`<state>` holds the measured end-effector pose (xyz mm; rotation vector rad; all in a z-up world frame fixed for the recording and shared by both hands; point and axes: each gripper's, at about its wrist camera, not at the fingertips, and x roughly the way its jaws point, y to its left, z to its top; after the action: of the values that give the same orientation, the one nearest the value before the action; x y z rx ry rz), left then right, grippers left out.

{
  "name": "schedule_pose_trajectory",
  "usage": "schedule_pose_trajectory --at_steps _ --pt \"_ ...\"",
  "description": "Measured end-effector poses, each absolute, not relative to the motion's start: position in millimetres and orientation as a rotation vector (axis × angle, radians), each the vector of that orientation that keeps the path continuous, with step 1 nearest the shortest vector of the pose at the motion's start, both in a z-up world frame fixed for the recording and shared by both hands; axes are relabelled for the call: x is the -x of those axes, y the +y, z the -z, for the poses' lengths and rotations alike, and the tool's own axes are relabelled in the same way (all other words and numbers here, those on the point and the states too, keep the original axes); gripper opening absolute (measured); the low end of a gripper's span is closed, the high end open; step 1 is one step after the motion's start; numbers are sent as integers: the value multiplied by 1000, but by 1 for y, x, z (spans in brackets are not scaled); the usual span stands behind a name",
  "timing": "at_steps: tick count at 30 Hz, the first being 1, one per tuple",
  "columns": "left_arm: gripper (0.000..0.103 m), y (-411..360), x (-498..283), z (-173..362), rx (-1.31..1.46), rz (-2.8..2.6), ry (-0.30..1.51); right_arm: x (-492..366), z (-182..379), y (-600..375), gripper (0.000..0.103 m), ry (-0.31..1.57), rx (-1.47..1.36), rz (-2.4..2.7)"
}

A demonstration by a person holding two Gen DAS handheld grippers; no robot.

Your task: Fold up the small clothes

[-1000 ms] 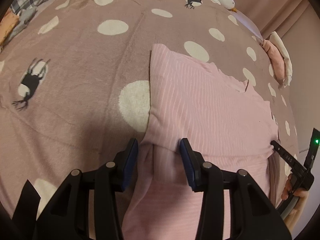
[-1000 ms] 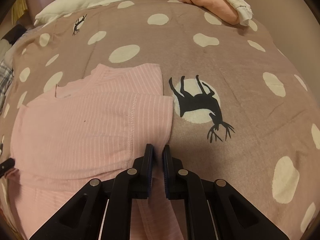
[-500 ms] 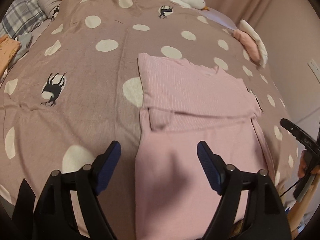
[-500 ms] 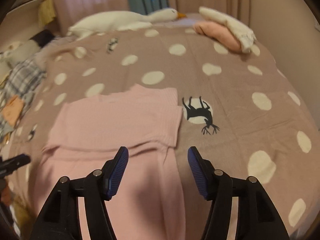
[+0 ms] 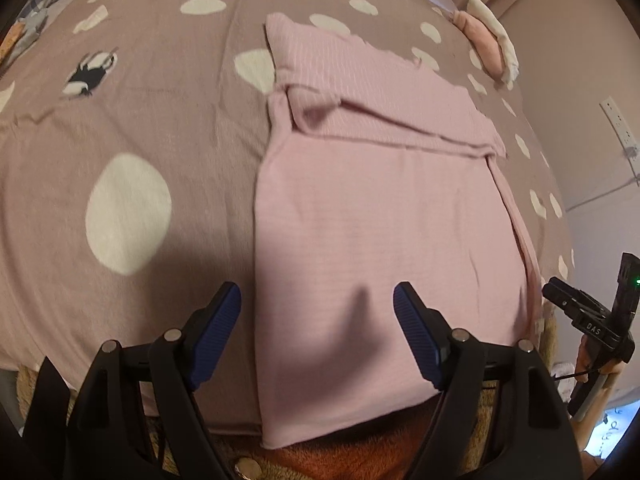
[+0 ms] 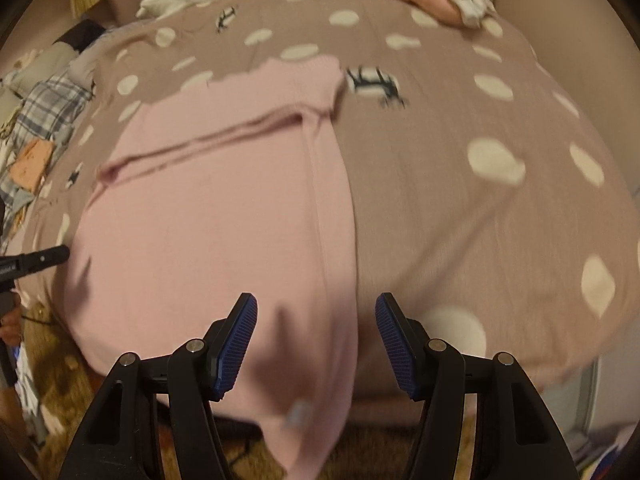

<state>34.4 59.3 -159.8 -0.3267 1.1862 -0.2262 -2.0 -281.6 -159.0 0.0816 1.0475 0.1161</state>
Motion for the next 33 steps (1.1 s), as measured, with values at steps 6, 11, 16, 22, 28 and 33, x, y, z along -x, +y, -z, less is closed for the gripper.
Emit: schedule_pose_trajectory --at_steps 6,11,16,22,28,33 --pt "74 62 -27 165 337 225 1197 19 179 -283 61 1191 -112 -154" --pt "74 63 -25 165 338 226 1193 25 192 -278 55 1256 -83 -168" --pt "74 66 -24 165 341 208 1186 30 198 -260 16 1302 -68 -239" --pt "74 72 -23 158 377 208 1165 14 173 -241 7 1227 -148 -416" --pt "74 76 -22 150 392 203 1140 -25 125 -237 6 1019 -318 -572" --pt "74 83 -20 136 402 206 1103 -66 115 -251 6 917 -453 -535"
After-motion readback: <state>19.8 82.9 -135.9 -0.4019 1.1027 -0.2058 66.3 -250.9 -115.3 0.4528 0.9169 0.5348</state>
